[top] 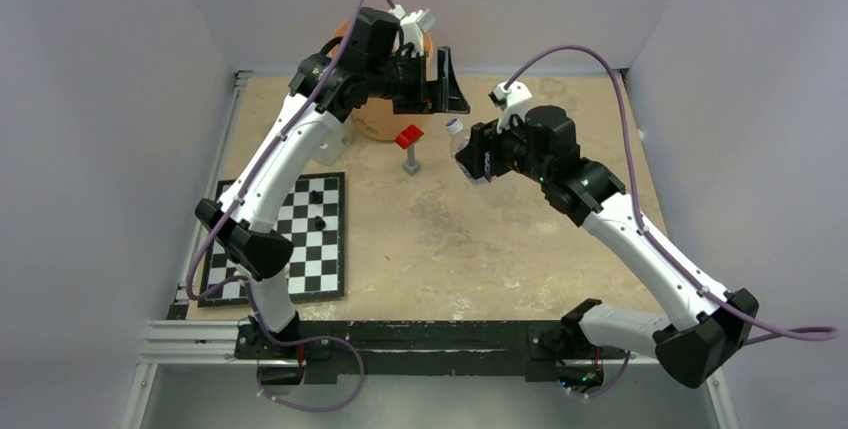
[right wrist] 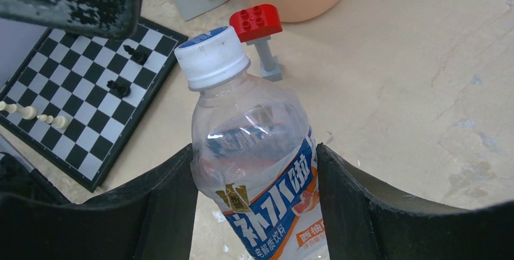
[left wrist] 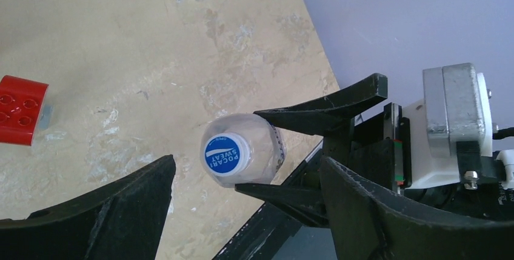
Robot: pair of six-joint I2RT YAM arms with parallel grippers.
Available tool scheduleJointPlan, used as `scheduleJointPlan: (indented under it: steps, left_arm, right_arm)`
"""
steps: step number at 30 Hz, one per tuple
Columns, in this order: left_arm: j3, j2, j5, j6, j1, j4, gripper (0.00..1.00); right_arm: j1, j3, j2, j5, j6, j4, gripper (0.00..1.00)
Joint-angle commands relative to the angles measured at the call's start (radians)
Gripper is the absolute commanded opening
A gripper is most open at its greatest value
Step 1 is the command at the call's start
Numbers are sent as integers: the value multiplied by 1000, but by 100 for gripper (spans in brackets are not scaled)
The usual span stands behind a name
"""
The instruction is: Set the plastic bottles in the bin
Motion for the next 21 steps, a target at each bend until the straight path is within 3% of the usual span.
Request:
scheduleJointPlan:
  steps: [1, 10, 15, 21]
  left_arm:
    - [-66, -31, 24, 19, -1, 52, 91]
    - [-139, -20, 32, 11, -3, 78, 85]
    - [-170, -19, 78, -18, -3, 125, 63]
    - [-177, -4, 102, -33, -3, 126, 62]
  right_arm:
    - [17, 44, 6, 27, 14, 44, 46]
    - [23, 45, 0, 8, 24, 51, 46]
    - [29, 38, 0, 13, 30, 51, 46]
    - [31, 41, -9, 18, 28, 46, 46]
